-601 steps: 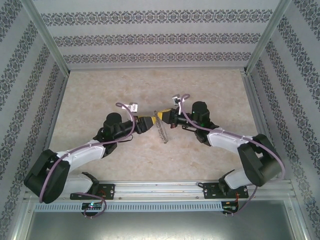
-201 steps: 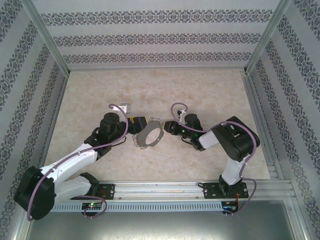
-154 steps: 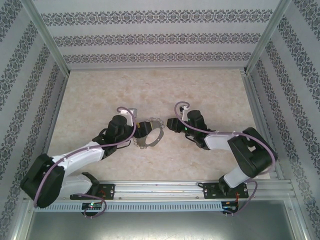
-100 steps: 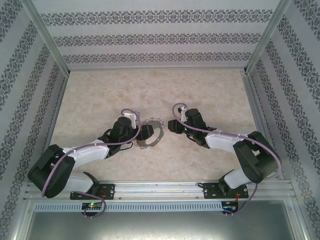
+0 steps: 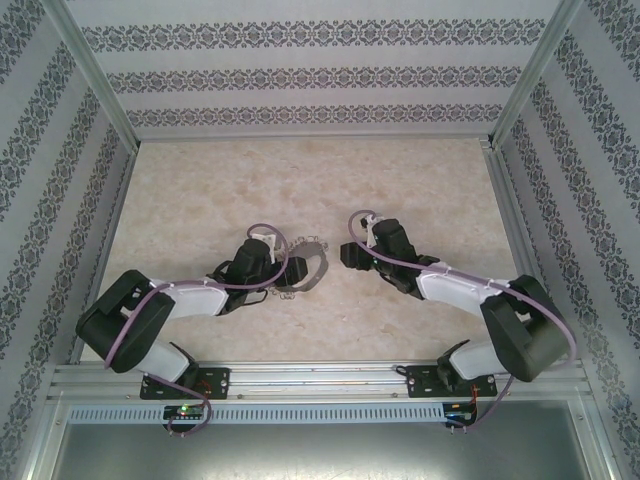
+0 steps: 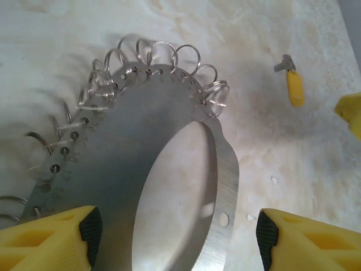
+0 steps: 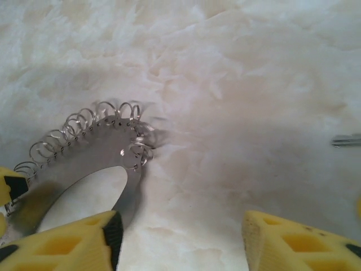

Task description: Put the keys on the keyring

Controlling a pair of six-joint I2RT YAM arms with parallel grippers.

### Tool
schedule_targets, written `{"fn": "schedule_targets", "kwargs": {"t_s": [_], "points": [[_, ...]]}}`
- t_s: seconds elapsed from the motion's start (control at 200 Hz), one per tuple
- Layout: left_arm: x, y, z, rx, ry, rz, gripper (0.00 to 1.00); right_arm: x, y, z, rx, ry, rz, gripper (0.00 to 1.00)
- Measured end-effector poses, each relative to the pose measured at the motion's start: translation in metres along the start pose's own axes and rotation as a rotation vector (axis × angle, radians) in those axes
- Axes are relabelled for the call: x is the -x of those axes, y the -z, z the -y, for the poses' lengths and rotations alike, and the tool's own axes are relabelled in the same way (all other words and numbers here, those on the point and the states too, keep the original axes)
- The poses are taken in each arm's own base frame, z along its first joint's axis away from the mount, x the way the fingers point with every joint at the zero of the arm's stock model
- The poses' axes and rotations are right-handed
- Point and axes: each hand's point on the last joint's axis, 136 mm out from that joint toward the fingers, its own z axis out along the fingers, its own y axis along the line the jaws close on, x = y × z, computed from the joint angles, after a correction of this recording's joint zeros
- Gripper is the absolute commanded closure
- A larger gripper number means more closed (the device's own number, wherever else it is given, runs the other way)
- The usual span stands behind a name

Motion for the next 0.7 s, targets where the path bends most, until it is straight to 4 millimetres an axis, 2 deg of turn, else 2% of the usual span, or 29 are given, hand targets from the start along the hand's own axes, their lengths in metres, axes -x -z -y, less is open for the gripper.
{"fn": "schedule_targets", "kwargs": {"t_s": [0.04, 0.05, 0.06, 0.07, 0.265, 0.455, 0.59, 0.7], "points": [[0.001, -0.002, 0.001, -0.005, -0.002, 0.007, 0.25, 0.003, 0.004, 0.002, -0.017, 0.009, 0.009, 0.22], [0.002, -0.002, 0.001, -0.006, -0.002, 0.010, 0.25, 0.004, 0.006, 0.002, -0.021, 0.020, 0.012, 0.17], [0.003, -0.003, 0.001, -0.007, -0.003, 0.013, 0.25, 0.004, 0.007, 0.003, -0.025, 0.019, 0.014, 0.07], [0.003, -0.003, 0.001, -0.008, -0.003, 0.015, 0.25, 0.005, 0.008, 0.003, -0.028, 0.018, 0.016, 0.03], [0.009, -0.012, 0.000, 0.007, -0.030, 0.027, 0.23, 0.028, 0.037, 0.012, -0.114, 0.065, 0.111, 0.02], [0.015, -0.022, -0.009, 0.053, -0.066, 0.013, 0.23, 0.055, 0.060, 0.013, -0.137, 0.055, 0.227, 0.03], [0.031, -0.032, -0.016, 0.080, -0.090, 0.021, 0.22, 0.056, 0.058, 0.004, -0.070, 0.071, 0.217, 0.18], [0.048, -0.040, -0.015, 0.087, -0.117, 0.034, 0.22, 0.040, 0.043, -0.006, 0.010, 0.082, 0.141, 0.31]]}}
